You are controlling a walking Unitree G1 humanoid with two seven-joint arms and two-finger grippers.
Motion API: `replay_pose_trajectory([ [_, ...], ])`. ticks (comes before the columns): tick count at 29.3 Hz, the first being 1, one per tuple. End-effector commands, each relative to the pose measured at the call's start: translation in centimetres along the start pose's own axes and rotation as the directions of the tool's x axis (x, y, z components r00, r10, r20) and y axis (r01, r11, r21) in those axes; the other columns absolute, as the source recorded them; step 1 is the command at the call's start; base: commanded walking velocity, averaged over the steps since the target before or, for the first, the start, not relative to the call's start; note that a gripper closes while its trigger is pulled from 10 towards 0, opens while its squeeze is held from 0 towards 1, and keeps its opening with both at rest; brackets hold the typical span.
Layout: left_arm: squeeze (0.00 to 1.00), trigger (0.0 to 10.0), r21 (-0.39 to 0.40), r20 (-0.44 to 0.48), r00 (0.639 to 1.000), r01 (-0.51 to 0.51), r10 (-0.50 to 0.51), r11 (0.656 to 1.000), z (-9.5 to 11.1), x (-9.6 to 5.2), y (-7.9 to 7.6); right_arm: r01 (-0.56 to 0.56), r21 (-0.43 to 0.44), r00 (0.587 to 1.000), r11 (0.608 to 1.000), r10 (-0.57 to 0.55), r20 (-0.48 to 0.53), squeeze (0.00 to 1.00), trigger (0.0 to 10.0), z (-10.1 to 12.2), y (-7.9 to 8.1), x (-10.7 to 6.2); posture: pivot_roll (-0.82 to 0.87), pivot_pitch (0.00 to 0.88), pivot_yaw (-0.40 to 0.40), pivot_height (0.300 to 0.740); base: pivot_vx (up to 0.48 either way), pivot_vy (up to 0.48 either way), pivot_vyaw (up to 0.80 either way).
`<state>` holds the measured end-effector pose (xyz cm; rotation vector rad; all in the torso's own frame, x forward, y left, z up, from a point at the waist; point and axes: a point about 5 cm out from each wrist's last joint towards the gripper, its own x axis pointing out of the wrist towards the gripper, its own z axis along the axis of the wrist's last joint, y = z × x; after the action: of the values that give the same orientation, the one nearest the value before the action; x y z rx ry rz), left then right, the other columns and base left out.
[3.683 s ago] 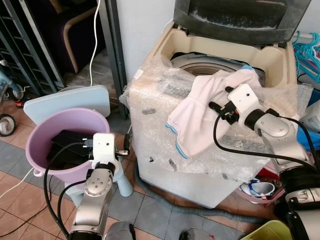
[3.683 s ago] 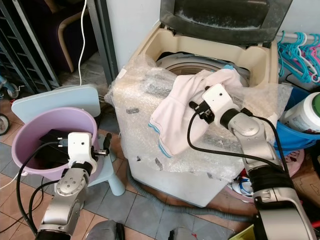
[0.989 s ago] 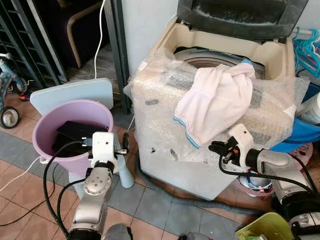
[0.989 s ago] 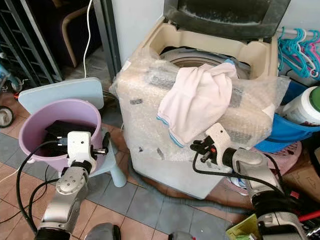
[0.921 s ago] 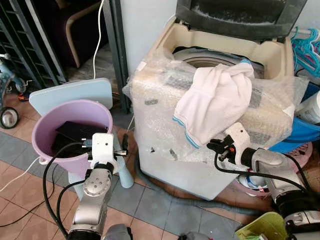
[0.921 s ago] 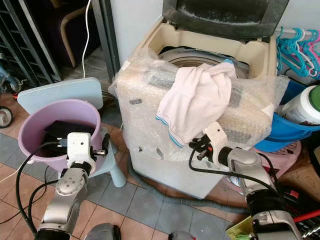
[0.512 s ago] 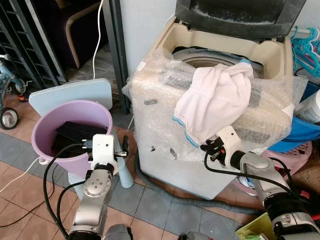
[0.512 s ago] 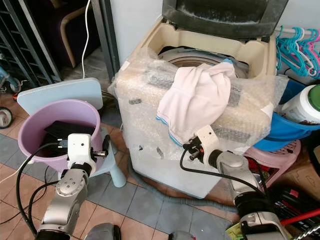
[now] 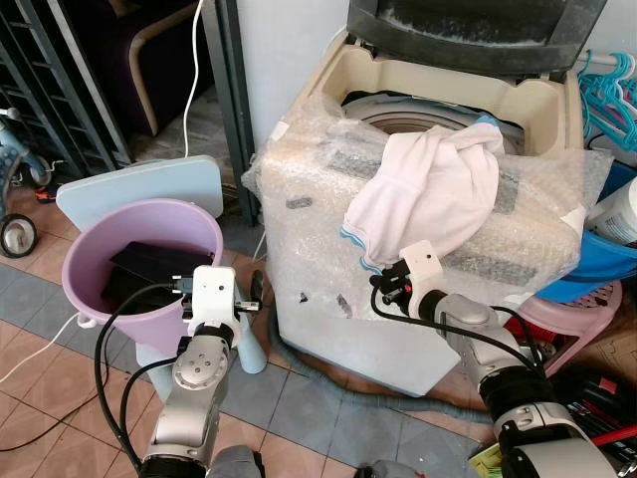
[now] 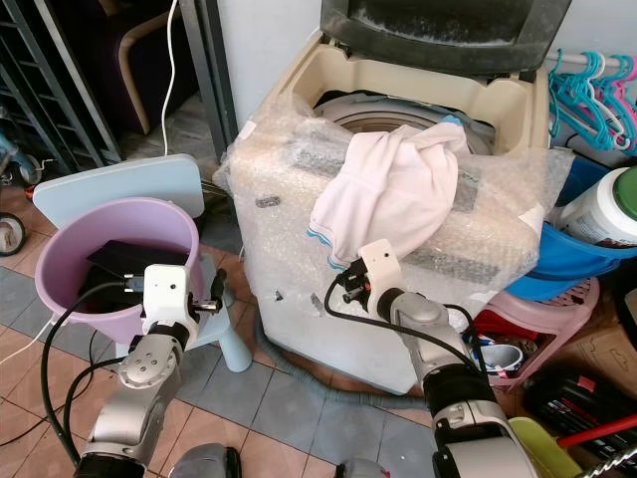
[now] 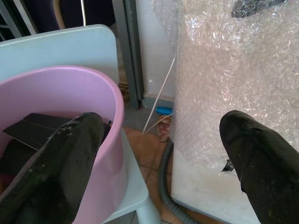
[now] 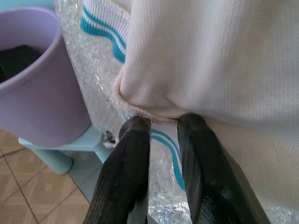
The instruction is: Clothes washing
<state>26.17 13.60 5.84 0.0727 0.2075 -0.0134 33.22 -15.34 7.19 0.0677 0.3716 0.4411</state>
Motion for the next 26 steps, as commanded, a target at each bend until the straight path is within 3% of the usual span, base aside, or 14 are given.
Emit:
replay_pose_trajectory([
  [1, 0.00, 10.0, 0.004, 0.002, 1.000, -0.002, 0.002, 1.000, 0.1, 0.2, -0.1, 0.011, 0.051, 0.998, 0.999, -0.014, 0.055, 0.00, 10.0, 1.3, -0.4, 0.0, 0.03, 0.016, -0.005, 0.740, 0.000, 0.000, 0.00],
  [3, 0.00, 10.0, -0.015, 0.025, 1.000, -0.002, 0.002, 1.000, 0.5, 0.3, -0.2, -0.071, 0.077, 0.982, 0.995, 0.056, 0.179, 0.00, 10.0, 3.9, 0.0, -0.2, 0.02, 0.013, -0.006, 0.740, 0.000, 0.000, 0.00],
  [9, 0.00, 10.0, -0.014, 0.024, 1.000, -0.001, 0.002, 1.000, 0.5, 0.5, -0.2, -0.174, 0.050, 0.937, 0.983, 0.150, 0.315, 0.00, 10.0, 7.9, -0.1, -1.3, 0.02, 0.007, -0.004, 0.740, 0.000, 0.000, 0.00],
  [17, 0.00, 10.0, -0.014, 0.030, 1.000, 0.003, -0.003, 1.000, 0.7, 0.7, -0.4, -0.070, 0.035, 0.901, 0.997, 0.048, 0.431, 0.00, 10.0, 12.8, -2.5, -2.0, 0.02, 0.002, -0.003, 0.740, 0.000, 0.000, 0.00],
  [18, 0.00, 10.0, -0.014, 0.032, 1.000, 0.002, -0.002, 1.000, 0.7, 0.7, -0.4, -0.026, 0.013, 0.895, 1.000, 0.017, 0.446, 0.00, 10.0, 13.4, -2.9, -2.2, 0.02, 0.002, -0.006, 0.740, 0.000, 0.000, 0.00],
  [19, 0.00, 10.0, -0.014, 0.033, 0.999, -0.001, 0.002, 1.000, 0.7, 0.7, -0.2, 0.083, -0.093, 0.886, 0.992, -0.031, 0.463, 0.00, 10.0, 14.3, -3.4, -2.5, 0.03, 0.003, -0.006, 0.740, 0.000, 0.000, 0.00],
  [20, 0.00, 10.0, -0.014, 0.033, 0.999, -0.001, 0.002, 1.000, 0.7, 0.7, -0.2, 0.083, -0.093, 0.886, 0.992, -0.031, 0.463, 0.00, 10.0, 14.3, -3.4, -2.5, 0.03, 0.003, -0.006, 0.740, 0.000, 0.000, 0.00],
  [21, 0.00, 10.0, -0.013, 0.033, 0.999, -0.005, 0.006, 1.000, 0.7, 0.7, -0.1, 0.159, -0.211, 0.878, 0.965, -0.040, 0.476, 0.00, 10.0, 14.9, -3.3, -2.8, 0.03, 0.003, -0.007, 0.740, 0.000, 0.000, 0.00],
  [23, 0.00, 10.0, -0.013, 0.031, 0.999, -0.011, 0.011, 1.000, 0.6, 0.6, 0.0, 0.231, -0.316, 0.873, 0.920, -0.052, 0.486, 0.00, 10.0, 15.1, -3.2, -3.0, 0.03, 0.004, -0.007, 0.740, 0.000, 0.000, 0.00],
  [26, 0.00, 10.0, -0.013, 0.031, 0.999, -0.011, 0.012, 1.000, 0.6, 0.6, 0.0, 0.254, -0.330, 0.878, 0.909, -0.073, 0.473, 0.00, 10.0, 14.7, -3.3, -2.9, 0.03, 0.005, -0.007, 0.740, 0.000, 0.000, 0.00],
])
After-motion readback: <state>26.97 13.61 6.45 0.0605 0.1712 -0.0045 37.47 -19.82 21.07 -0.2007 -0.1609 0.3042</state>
